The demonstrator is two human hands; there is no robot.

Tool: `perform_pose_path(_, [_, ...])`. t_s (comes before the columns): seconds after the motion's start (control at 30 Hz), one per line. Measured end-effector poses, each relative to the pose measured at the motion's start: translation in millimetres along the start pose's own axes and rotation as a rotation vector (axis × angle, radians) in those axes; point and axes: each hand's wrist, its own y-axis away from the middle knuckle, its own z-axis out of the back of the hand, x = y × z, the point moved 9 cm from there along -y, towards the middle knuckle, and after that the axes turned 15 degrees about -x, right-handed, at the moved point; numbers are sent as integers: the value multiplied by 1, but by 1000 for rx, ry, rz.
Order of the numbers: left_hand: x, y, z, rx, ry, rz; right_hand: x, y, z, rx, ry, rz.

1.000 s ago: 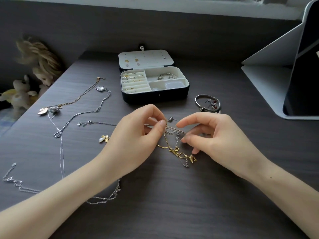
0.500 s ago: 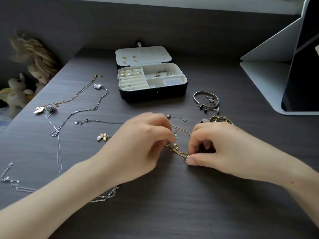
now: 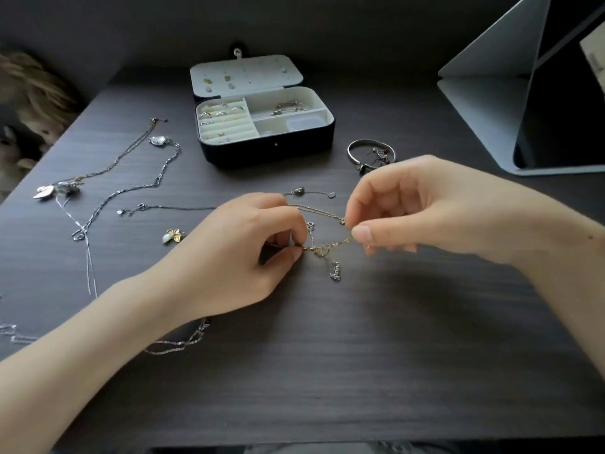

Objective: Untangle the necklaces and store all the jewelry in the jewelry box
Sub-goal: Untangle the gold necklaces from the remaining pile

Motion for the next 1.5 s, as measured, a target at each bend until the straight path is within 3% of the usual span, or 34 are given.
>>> perform_pose_path(0.37, [3, 0, -1, 44, 36, 31, -7, 16, -45, 185, 51, -33])
perform_pose_path(0.57, [5, 0, 1, 54, 49, 55, -7, 16, -37, 169, 106, -49])
perform_pose_path(0.7, [2, 0, 3, 27, 46, 41, -6, 7, -19, 8, 364, 94])
perform_pose_path(0.8, [-9, -1, 7, -4, 35, -41, -7, 4, -16, -81, 415, 149])
perform_pose_path(1.1, [-13, 5, 2, 38, 80, -81, -11, 2, -23, 35, 545, 224])
perform_pose_path(1.5, [-8, 6, 1, 44, 23, -49, -11, 0, -8, 190, 301, 137])
